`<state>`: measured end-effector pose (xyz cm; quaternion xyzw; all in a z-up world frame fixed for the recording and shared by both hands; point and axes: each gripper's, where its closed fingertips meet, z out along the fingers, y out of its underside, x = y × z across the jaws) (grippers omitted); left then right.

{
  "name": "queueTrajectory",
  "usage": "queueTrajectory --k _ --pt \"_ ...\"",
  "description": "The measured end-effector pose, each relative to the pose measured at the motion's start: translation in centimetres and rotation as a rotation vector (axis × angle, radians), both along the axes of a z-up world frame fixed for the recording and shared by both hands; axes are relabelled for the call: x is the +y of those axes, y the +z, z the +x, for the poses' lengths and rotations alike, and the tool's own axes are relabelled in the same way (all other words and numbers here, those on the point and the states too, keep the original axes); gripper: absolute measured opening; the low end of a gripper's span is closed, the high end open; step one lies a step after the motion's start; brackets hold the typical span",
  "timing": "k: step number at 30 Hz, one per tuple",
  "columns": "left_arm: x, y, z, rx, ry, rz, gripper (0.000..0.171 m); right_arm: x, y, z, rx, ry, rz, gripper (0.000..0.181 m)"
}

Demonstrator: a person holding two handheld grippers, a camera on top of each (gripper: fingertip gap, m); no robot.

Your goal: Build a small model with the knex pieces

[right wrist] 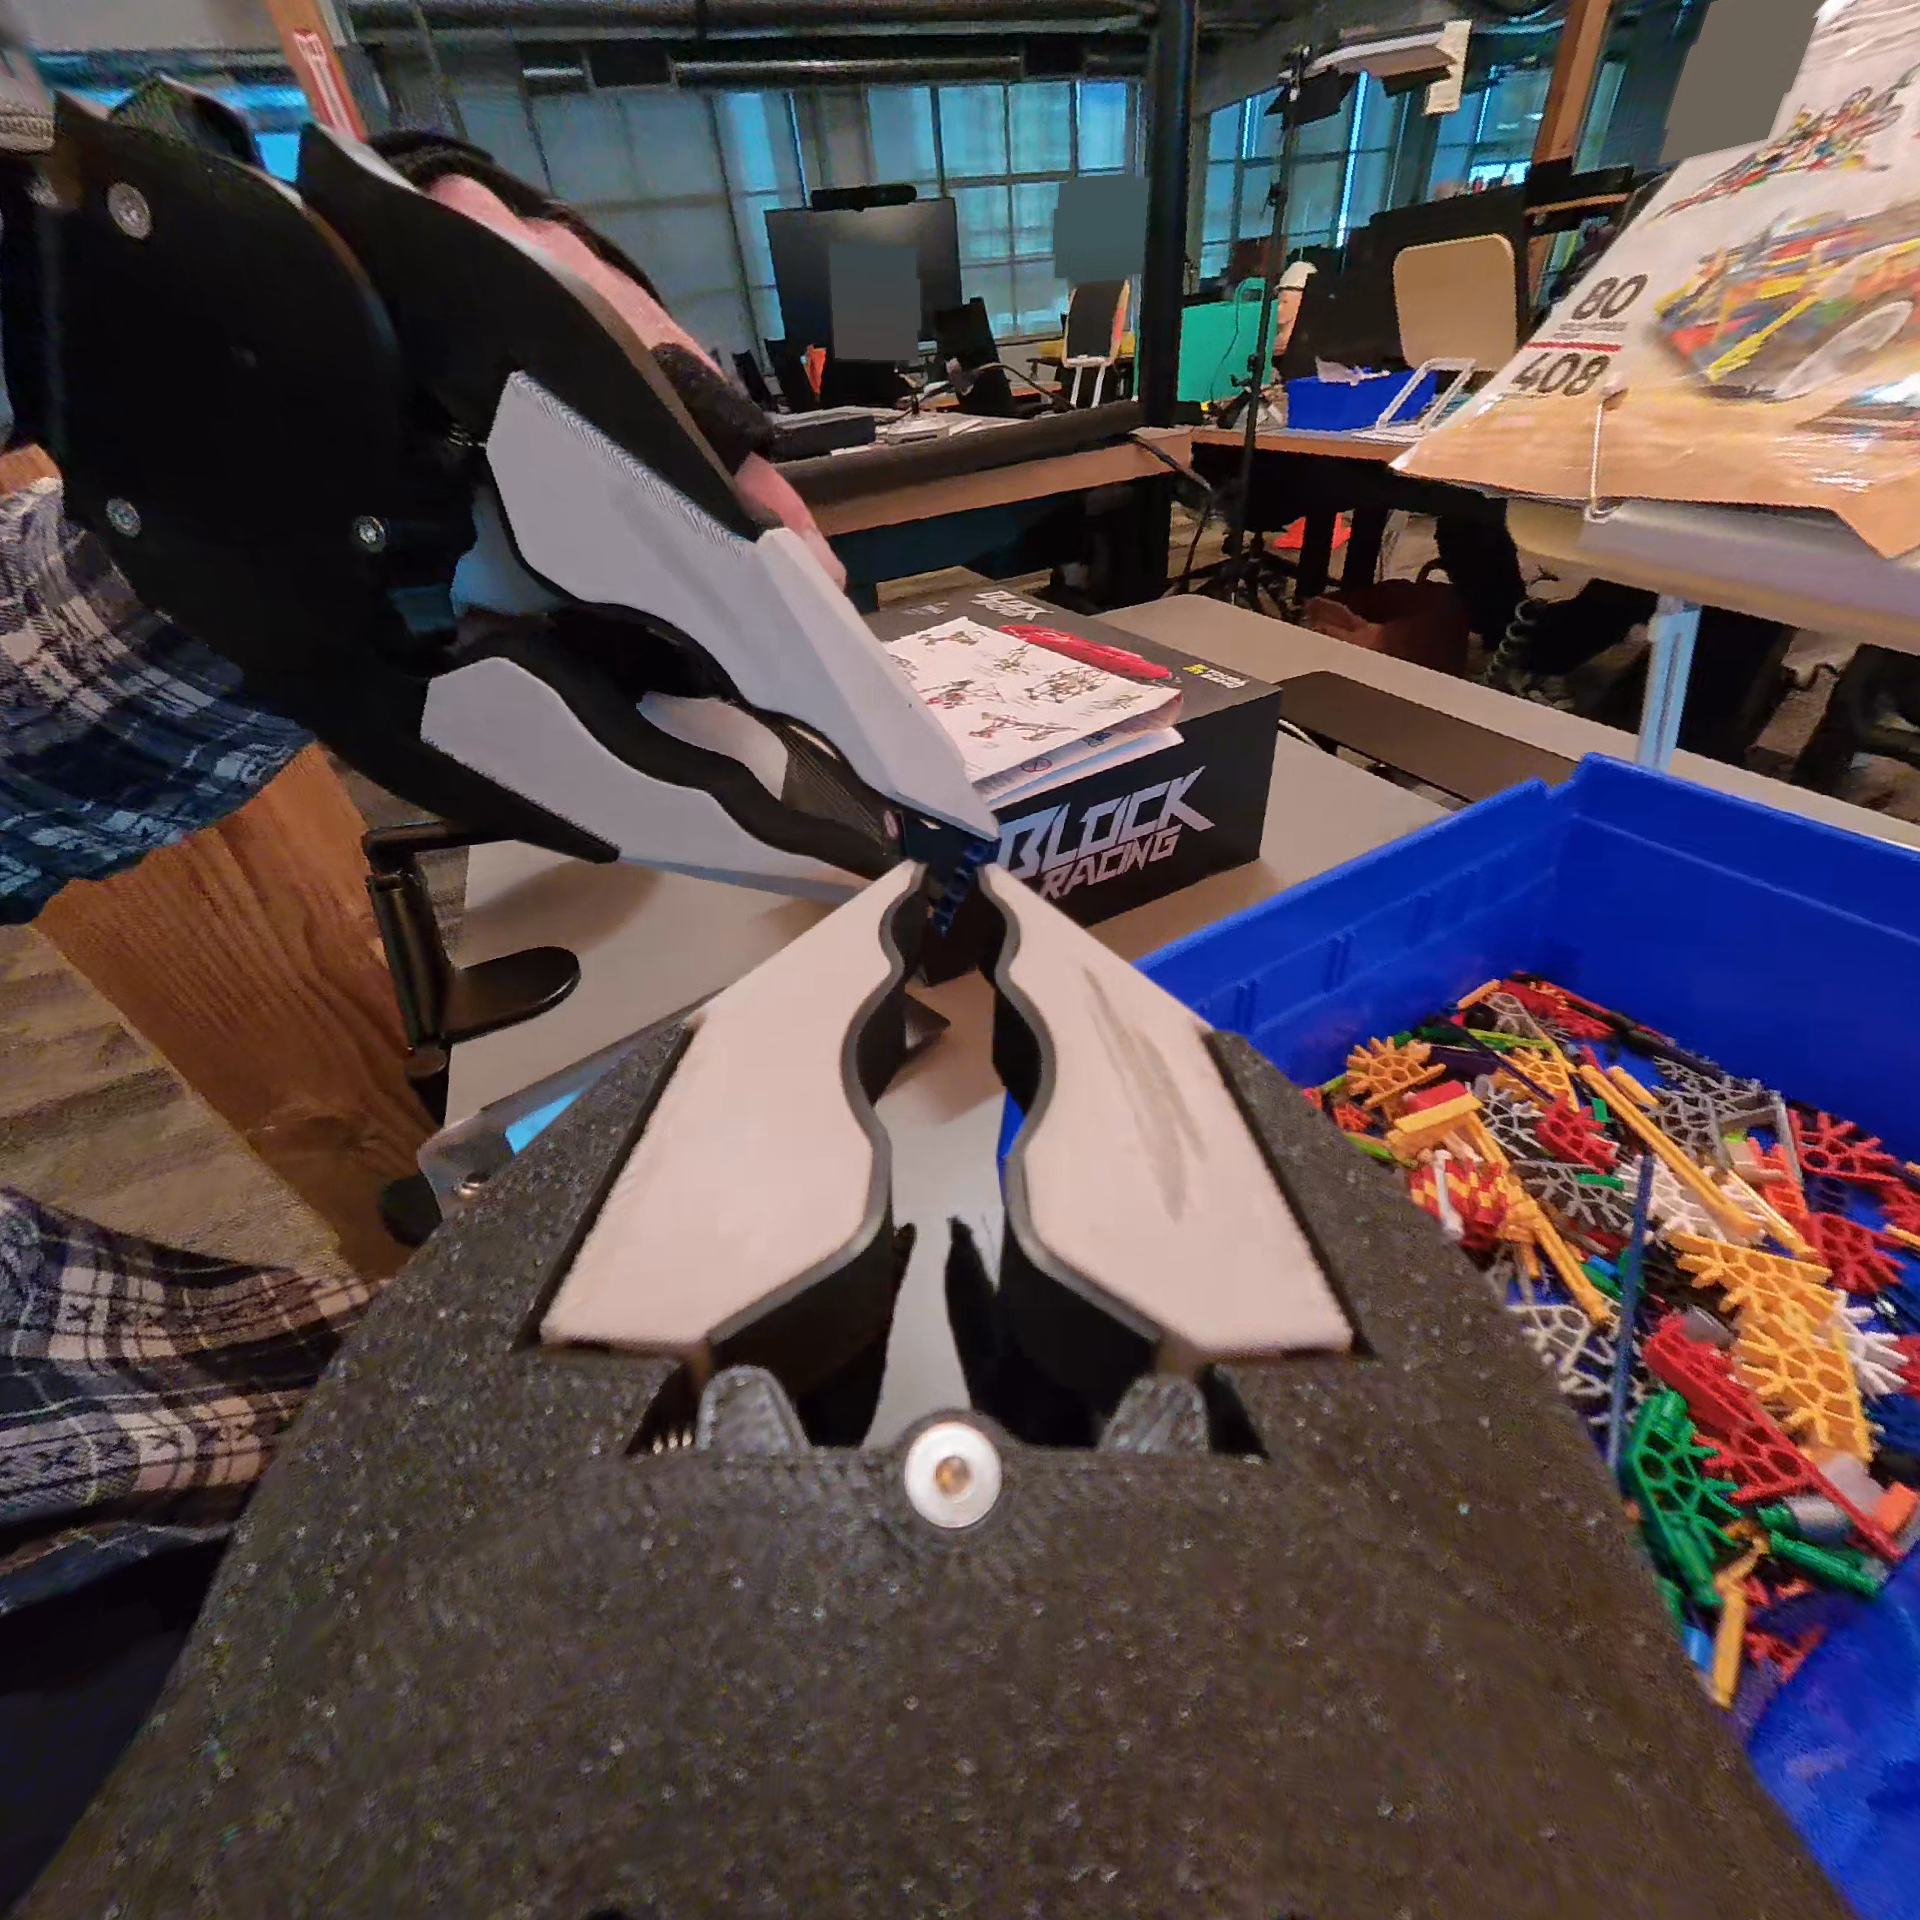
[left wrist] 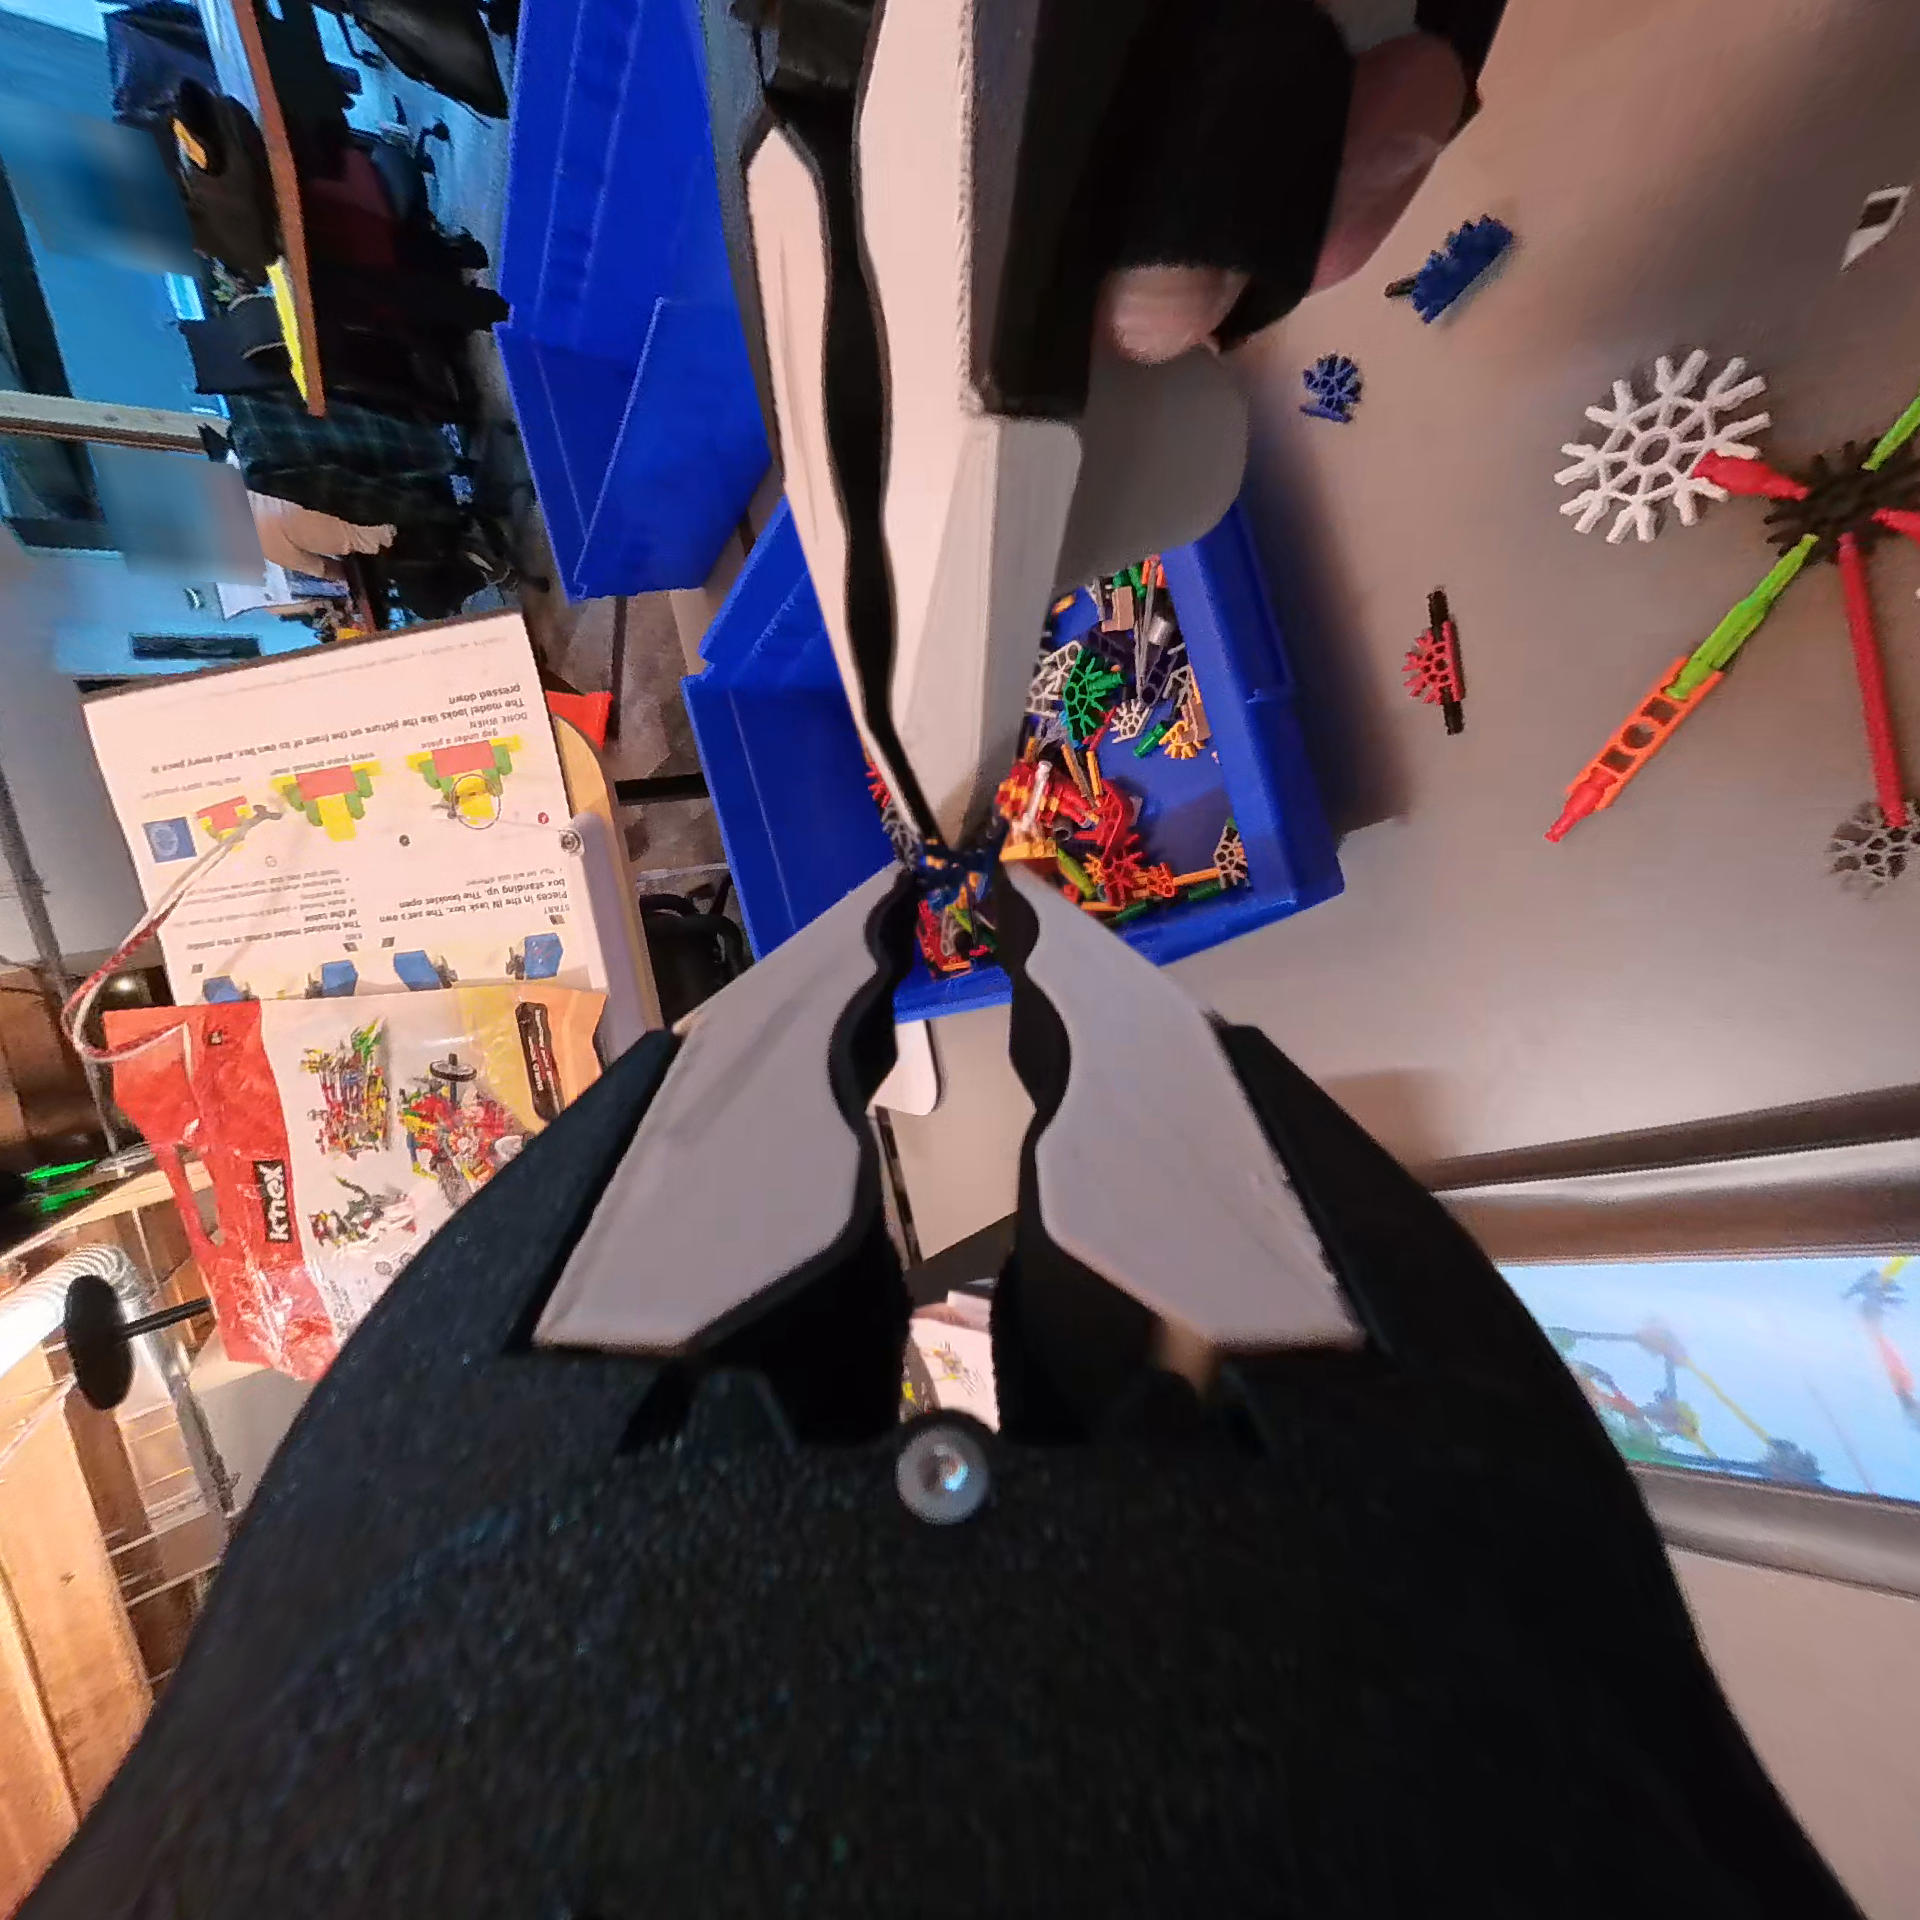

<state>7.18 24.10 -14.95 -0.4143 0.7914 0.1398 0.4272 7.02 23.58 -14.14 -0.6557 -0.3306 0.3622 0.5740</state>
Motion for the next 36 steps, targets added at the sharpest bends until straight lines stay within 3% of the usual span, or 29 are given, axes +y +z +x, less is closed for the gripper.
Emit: queueTrajectory --k 19,22,27,36 --pt "-0.6 -0.9 -2.1 -0.117 0.011 -0.065 0.013 -0.3 -1.0 -2.2 -0.036 0.036 -0.017 0.004" --pt "-0.6 -0.9 -2.3 -0.134 0.008 -0.069 0.001 -0.4 -1.1 -2.1 -0.033 0.039 -0.023 0.003" --pt "-1.0 -1.4 -2.2 -0.165 0.007 -0.126 0.001 -0.6 -1.4 -2.1 -0.017 0.053 -0.041 0.002" --pt "-1.2 -1.2 -1.9 -0.33 0.056 -0.357 0.025 -1.1 -1.8 -0.9 0.092 0.098 -0.12 0.002"
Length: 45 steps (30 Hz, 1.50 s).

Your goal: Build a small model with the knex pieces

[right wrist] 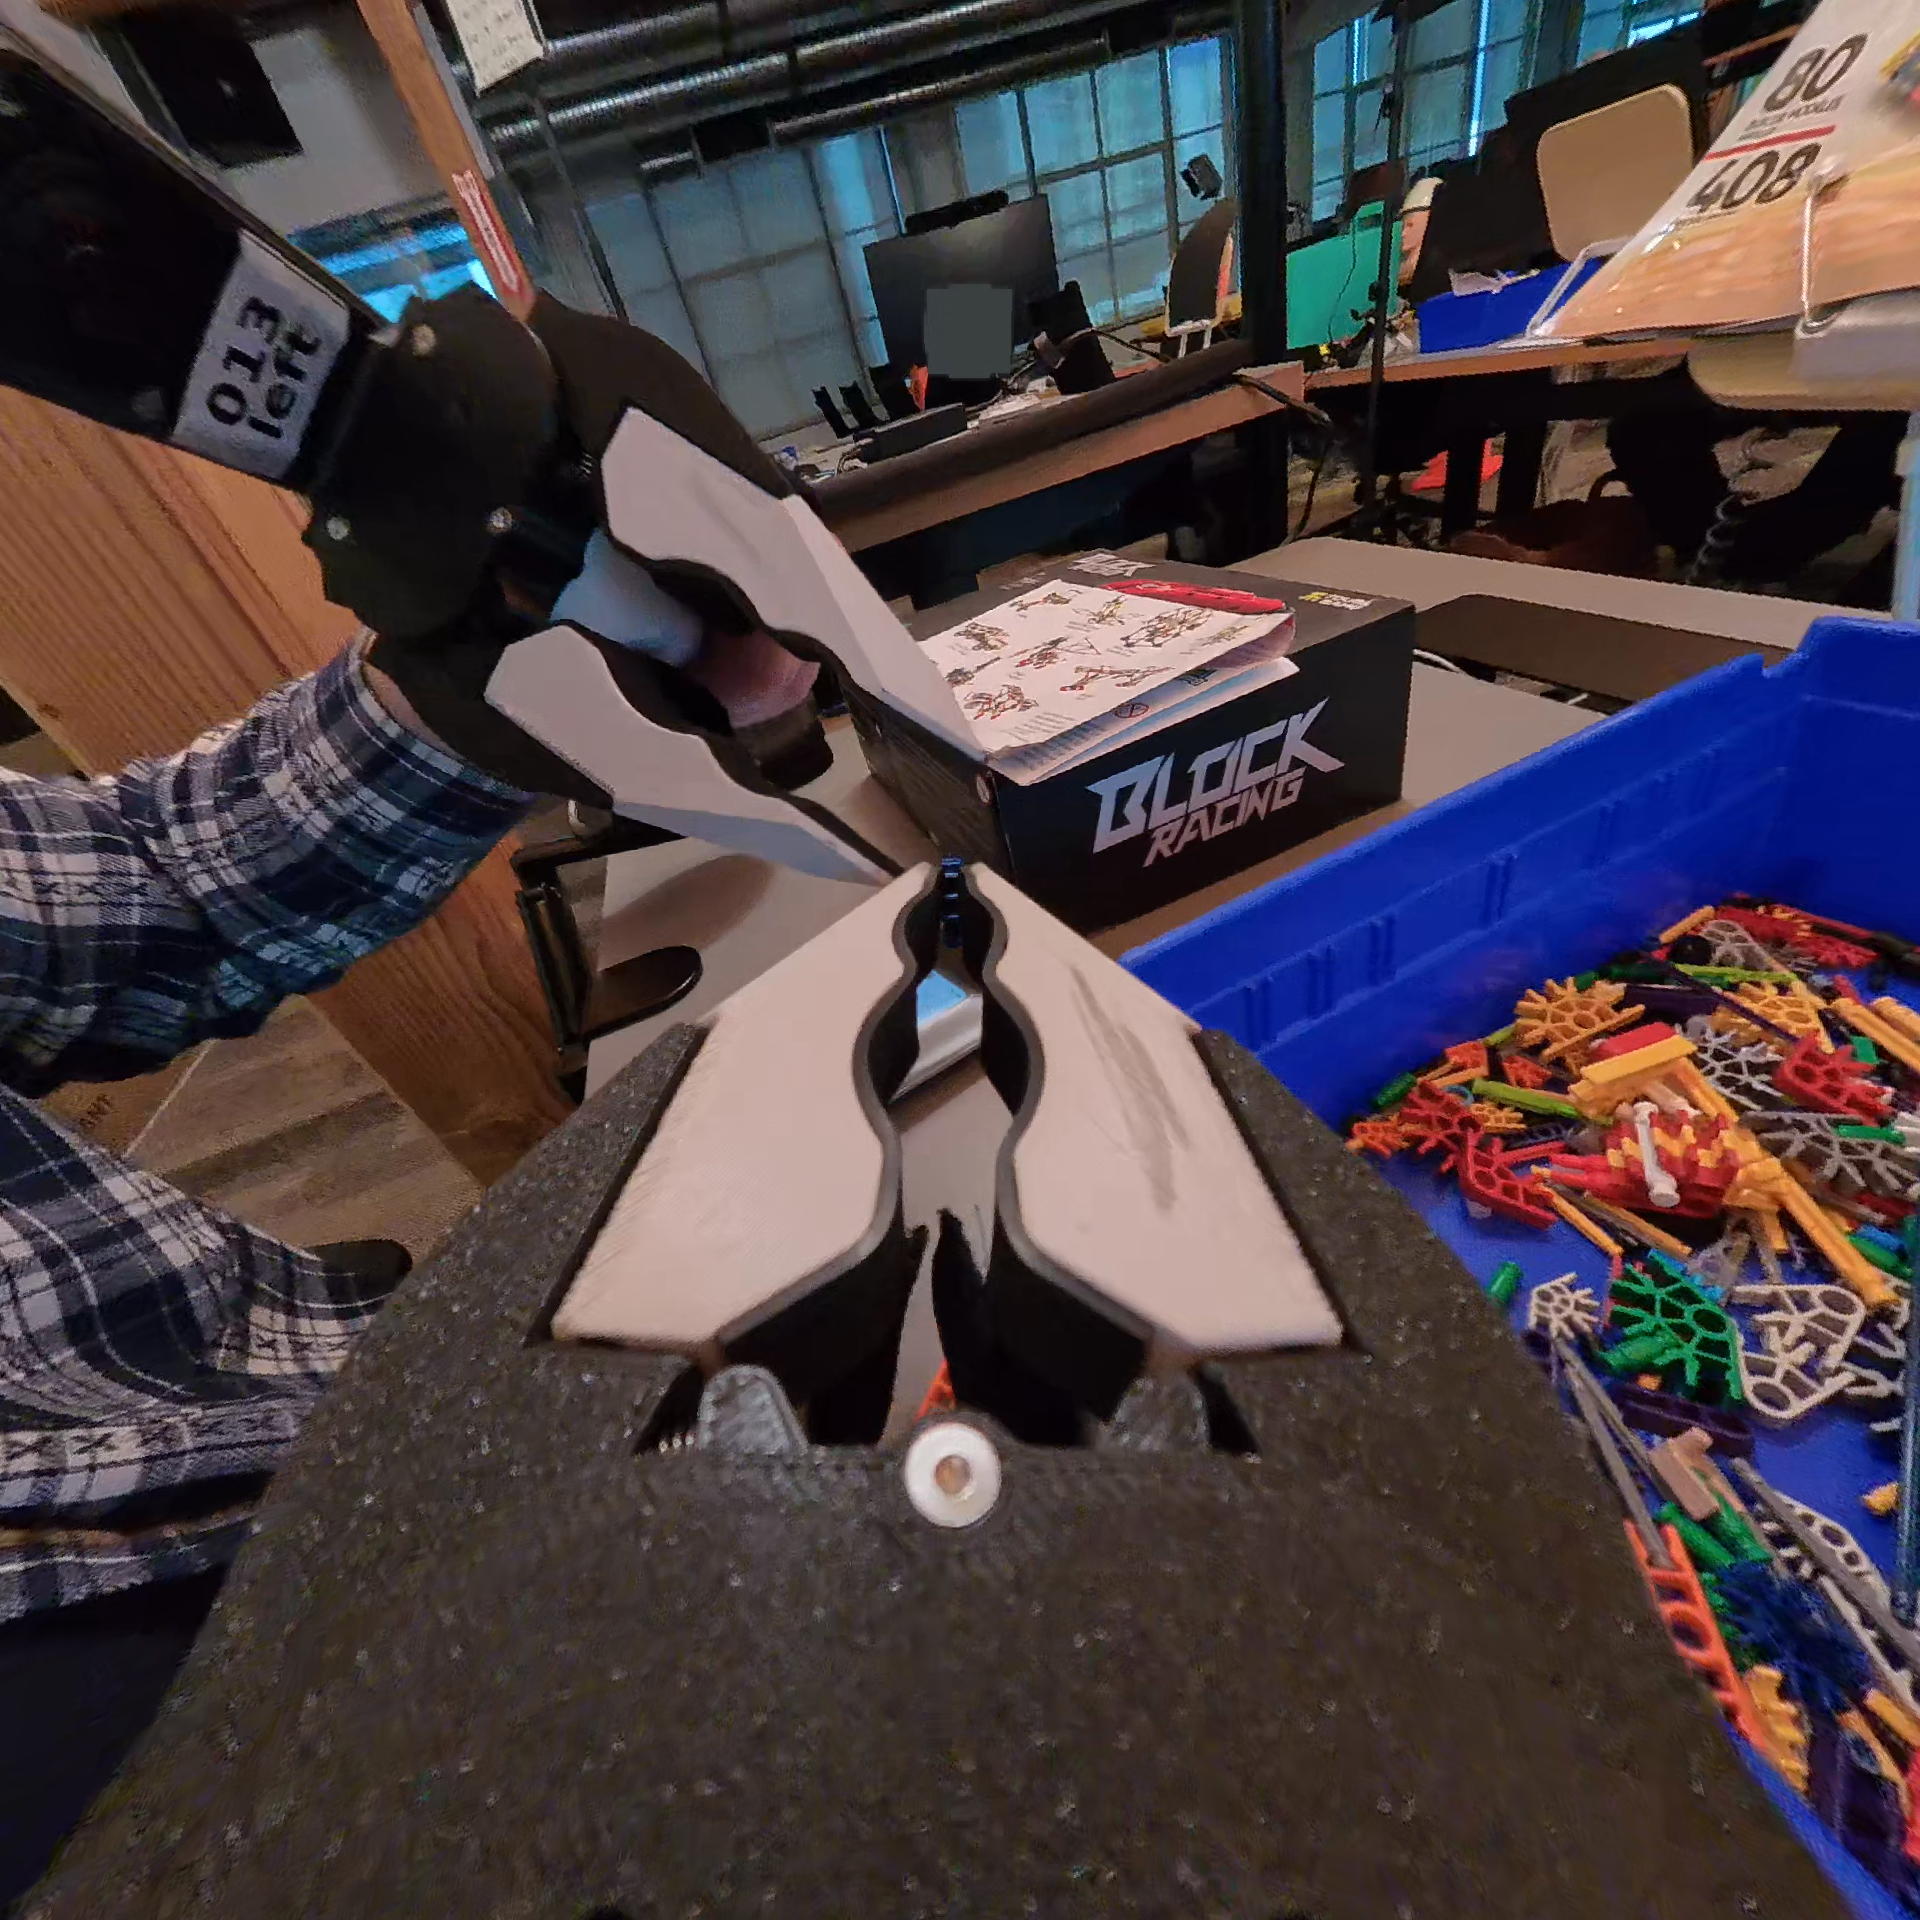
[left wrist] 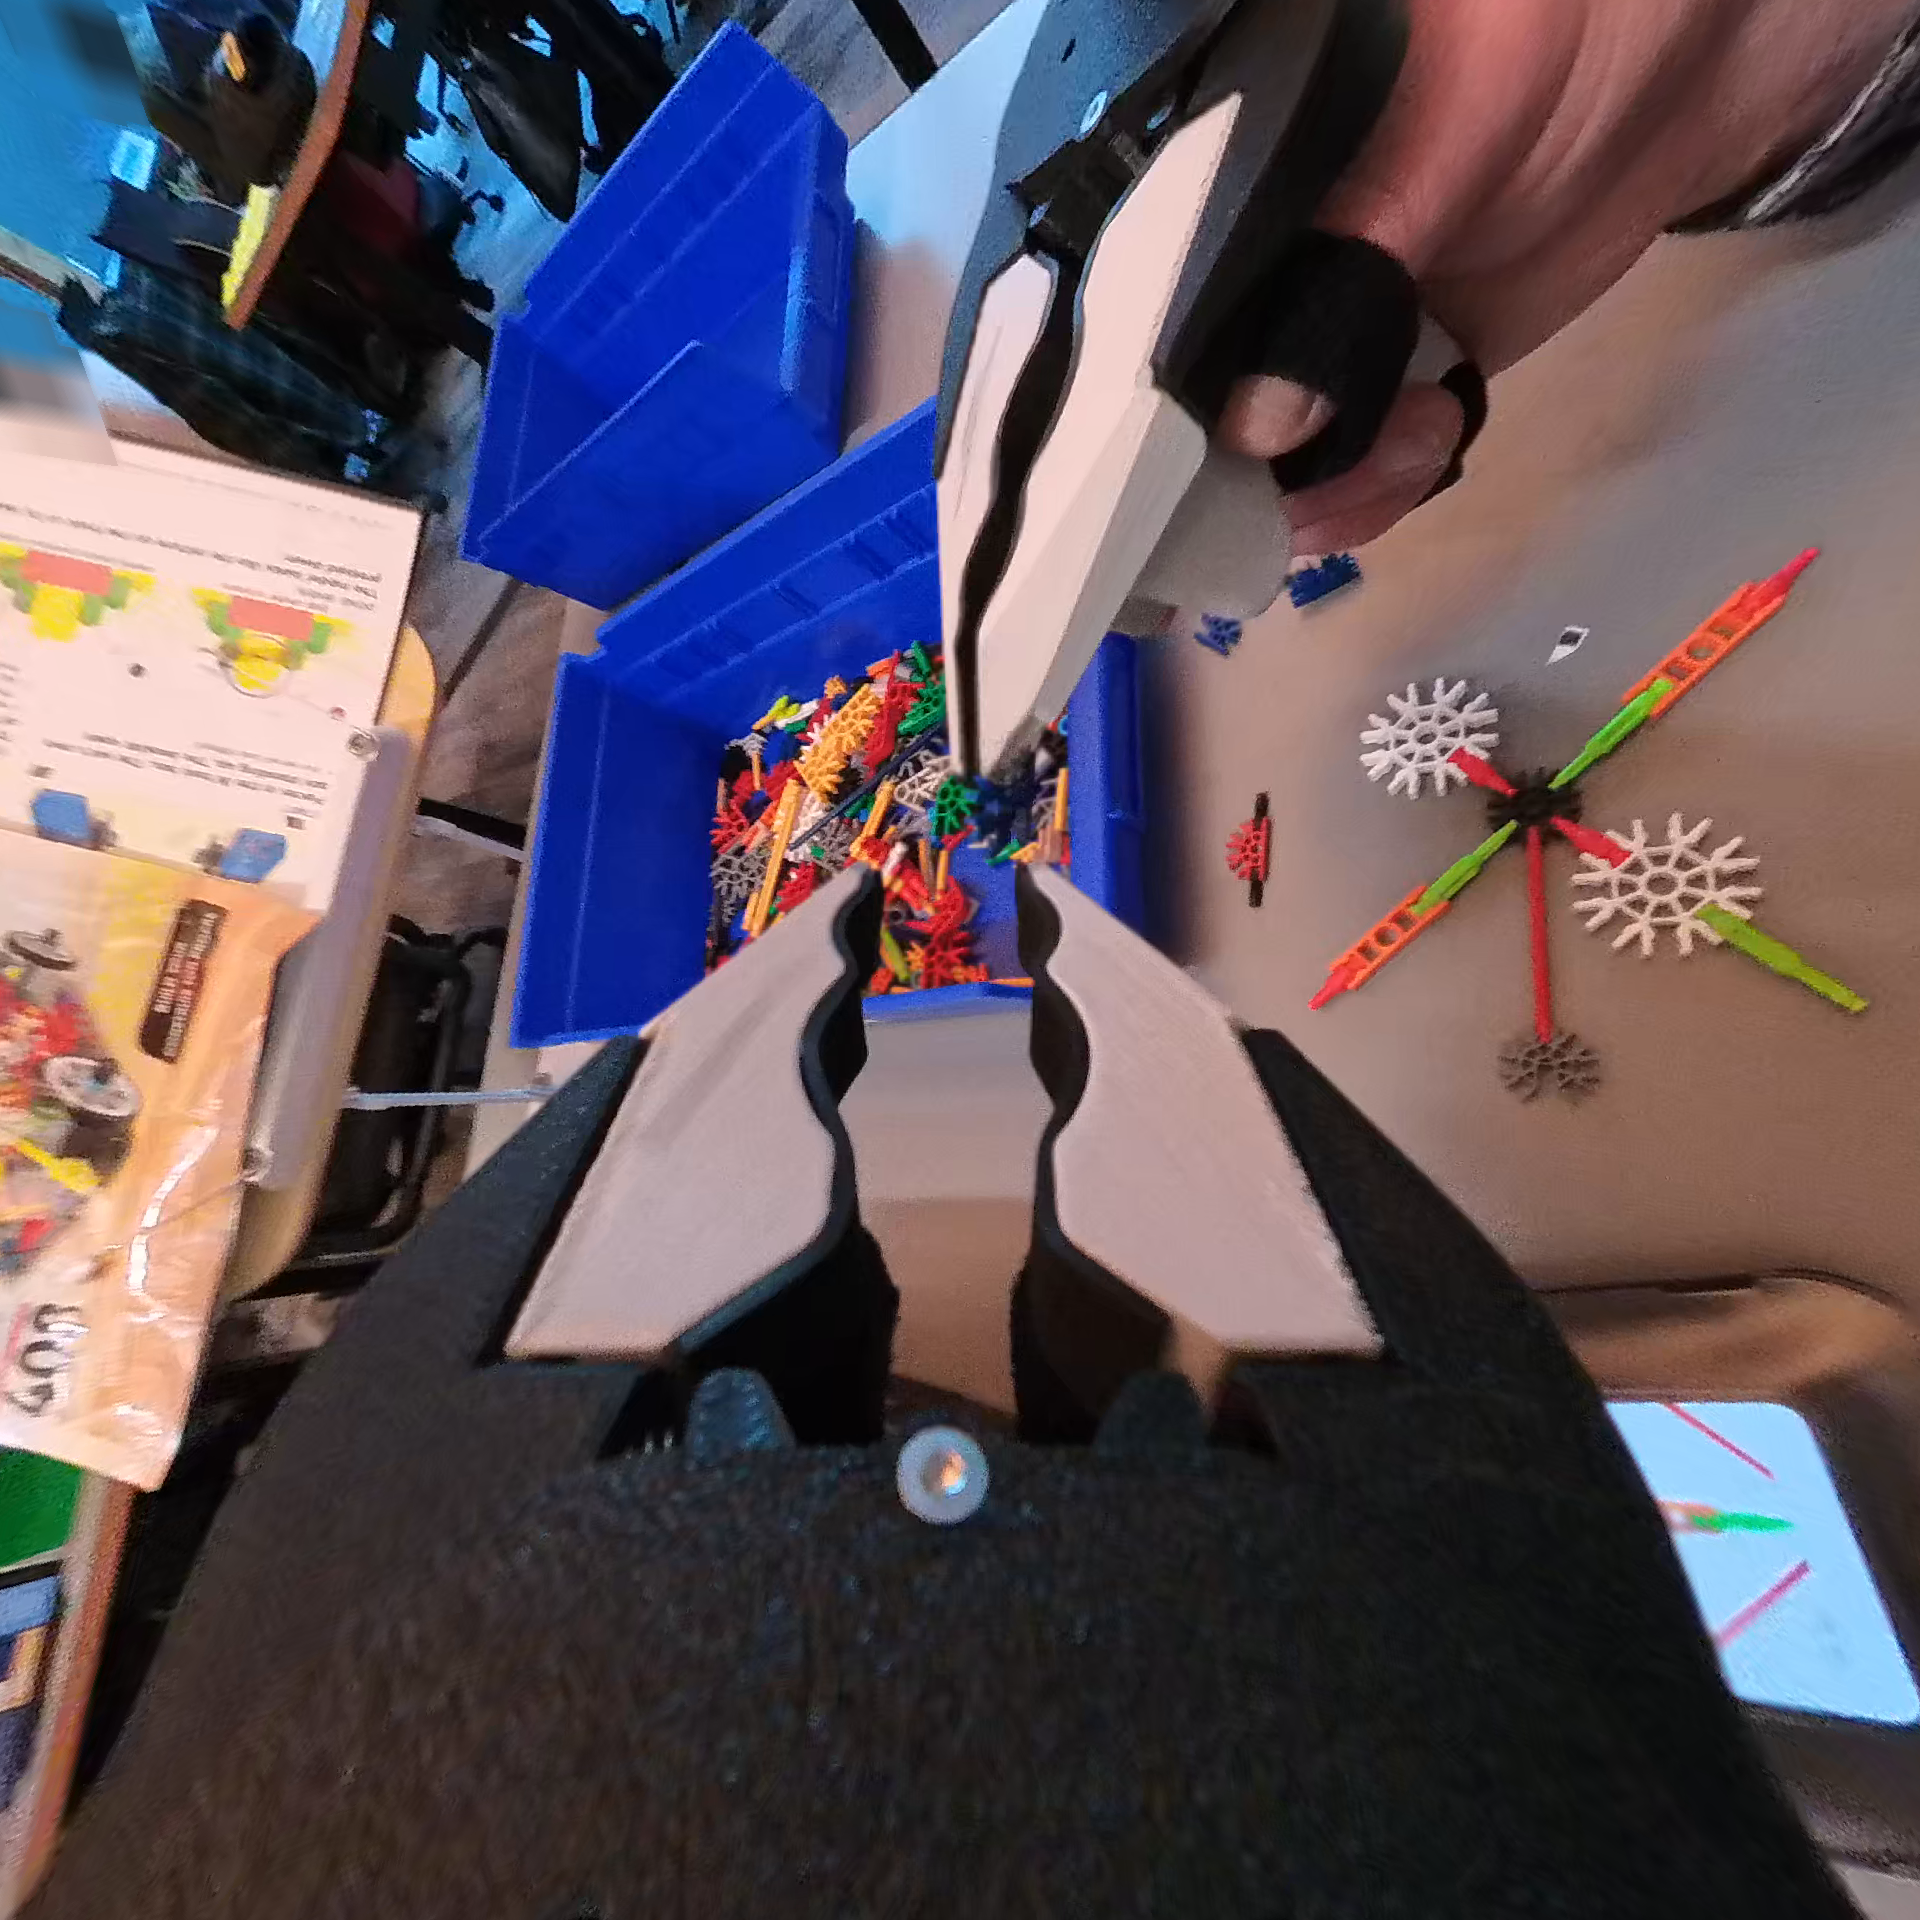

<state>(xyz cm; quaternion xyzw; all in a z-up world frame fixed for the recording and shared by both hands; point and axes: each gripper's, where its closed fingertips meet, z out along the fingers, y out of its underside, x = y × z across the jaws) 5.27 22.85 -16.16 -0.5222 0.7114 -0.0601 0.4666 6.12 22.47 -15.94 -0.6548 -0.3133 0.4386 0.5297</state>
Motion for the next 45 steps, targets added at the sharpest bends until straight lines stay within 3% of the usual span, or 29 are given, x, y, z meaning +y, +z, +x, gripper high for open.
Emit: queueTrajectory --k 6,16,34,45 --pt "-0.8 -1.2 0.1 -0.051 -0.009 -0.148 0.023 -0.9 0.4 0.1 0.068 0.059 -0.045 0.002" --pt "-2.3 -1.0 0.4 -0.14 -0.07 -0.364 0.004 -1.8 0.4 -0.9 0.041 0.12 -0.022 0.002" --pt "-0.9 -2.6 -3.0 0.087 -0.113 -0.256 0.002 -0.5 -1.8 -3.8 -0.357 0.032 0.221 0.005" --pt "0.1 -3.7 -4.6 0.156 -0.149 -0.277 0.002 0.5 -3.1 -5.0 -0.404 0.038 0.212 0.004"
